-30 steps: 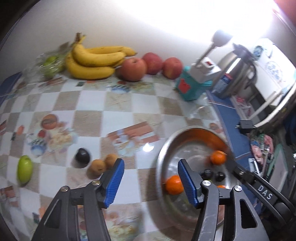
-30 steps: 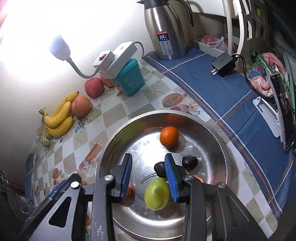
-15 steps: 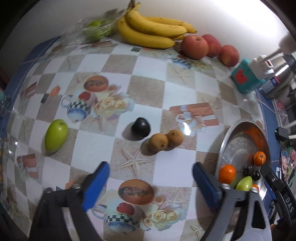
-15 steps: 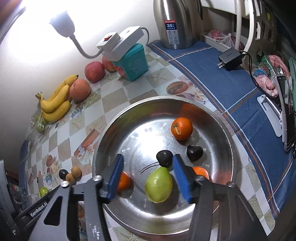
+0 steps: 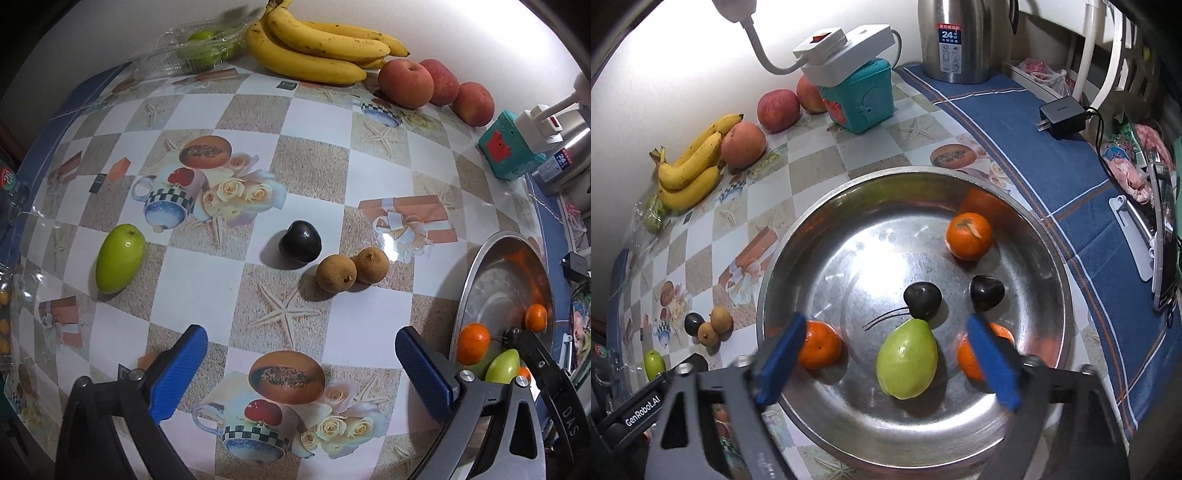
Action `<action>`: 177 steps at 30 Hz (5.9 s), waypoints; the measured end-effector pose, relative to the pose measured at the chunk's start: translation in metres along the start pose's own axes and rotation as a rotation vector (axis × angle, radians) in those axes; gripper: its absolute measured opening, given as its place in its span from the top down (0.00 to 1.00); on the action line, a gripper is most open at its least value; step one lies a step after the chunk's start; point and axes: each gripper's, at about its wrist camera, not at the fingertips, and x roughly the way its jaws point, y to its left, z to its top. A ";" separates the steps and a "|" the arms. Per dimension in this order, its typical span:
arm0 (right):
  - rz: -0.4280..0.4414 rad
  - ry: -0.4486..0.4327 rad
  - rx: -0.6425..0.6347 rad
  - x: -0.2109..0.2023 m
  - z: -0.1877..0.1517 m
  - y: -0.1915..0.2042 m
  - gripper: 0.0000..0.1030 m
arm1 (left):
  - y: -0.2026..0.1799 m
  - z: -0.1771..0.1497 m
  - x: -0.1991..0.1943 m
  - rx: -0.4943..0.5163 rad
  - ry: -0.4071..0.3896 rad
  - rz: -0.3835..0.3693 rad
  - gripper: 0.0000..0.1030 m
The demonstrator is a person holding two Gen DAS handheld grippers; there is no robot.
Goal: Organize fruits
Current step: 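Withdraw both tools from the plate toward the remaining fruits, then move the right tool to a brown kiwi fruit while the left tool approaches the green apple, then grasp the brown kiwi fruit with the right tool while the left tool grasps the green apple, then carry the kiwi fruit and green apple in both tools over the steel plate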
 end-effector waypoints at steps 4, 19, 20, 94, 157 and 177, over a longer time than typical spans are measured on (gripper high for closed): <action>-0.001 0.003 -0.006 0.001 0.000 0.002 0.11 | -0.001 -0.001 0.002 0.005 0.004 0.003 0.00; 0.002 -0.004 -0.026 0.000 -0.002 0.009 0.06 | -0.006 -0.005 -0.001 0.048 -0.010 0.003 0.00; 0.019 -0.004 -0.027 -0.001 -0.003 0.010 0.06 | -0.007 -0.006 -0.002 0.053 -0.012 0.004 0.00; 0.179 0.004 -0.213 0.041 -0.020 0.158 0.49 | 0.146 0.044 0.024 0.007 -0.033 0.027 0.35; 0.323 -0.076 -0.027 -0.015 0.000 0.110 0.75 | 0.116 0.045 -0.061 0.042 -0.196 -0.134 0.59; 0.227 -0.131 0.163 -0.026 0.020 0.018 0.75 | 0.033 0.024 -0.068 0.219 -0.193 -0.178 0.59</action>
